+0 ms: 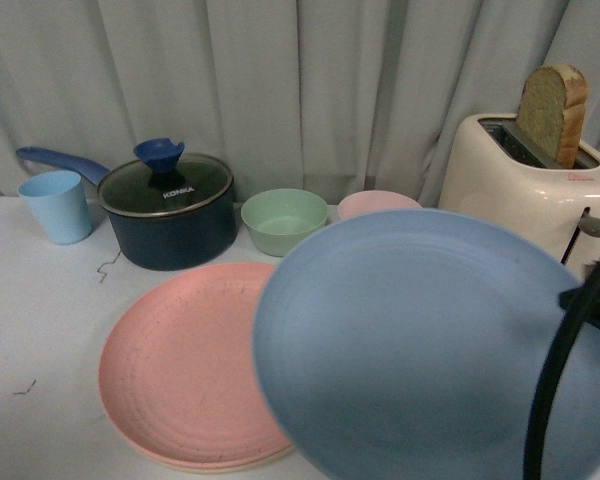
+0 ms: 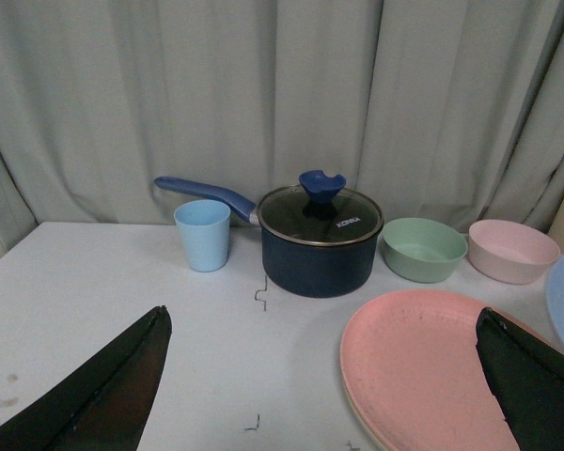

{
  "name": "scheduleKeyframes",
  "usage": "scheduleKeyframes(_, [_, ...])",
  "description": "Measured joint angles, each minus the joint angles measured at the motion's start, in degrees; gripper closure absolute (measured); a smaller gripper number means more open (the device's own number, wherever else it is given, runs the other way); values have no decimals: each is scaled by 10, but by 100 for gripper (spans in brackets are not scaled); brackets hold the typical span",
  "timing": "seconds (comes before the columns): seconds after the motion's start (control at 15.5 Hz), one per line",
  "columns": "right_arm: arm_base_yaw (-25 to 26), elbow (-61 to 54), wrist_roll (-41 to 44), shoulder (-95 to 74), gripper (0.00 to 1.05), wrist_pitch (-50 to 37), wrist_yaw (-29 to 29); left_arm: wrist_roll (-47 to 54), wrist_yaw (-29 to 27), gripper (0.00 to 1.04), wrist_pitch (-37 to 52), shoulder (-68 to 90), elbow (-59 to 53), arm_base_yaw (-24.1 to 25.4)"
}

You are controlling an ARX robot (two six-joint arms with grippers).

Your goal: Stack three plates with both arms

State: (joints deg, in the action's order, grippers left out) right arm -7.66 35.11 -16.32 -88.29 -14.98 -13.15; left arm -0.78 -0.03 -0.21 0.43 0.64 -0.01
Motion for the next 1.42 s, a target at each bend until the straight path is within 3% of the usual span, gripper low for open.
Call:
scheduleKeyframes(0.45, [-121,186,-76,-157,102,66,85,0,0,7,0,0,0,0])
scheduleKeyframes(0.77, [-187,224,-87,-209,102,87,104,0,0,7,0,0,0,0])
scheduleKeyframes(1.42, [-213,294,-129,-284,102,96,138,0,0,7,0,0,0,0])
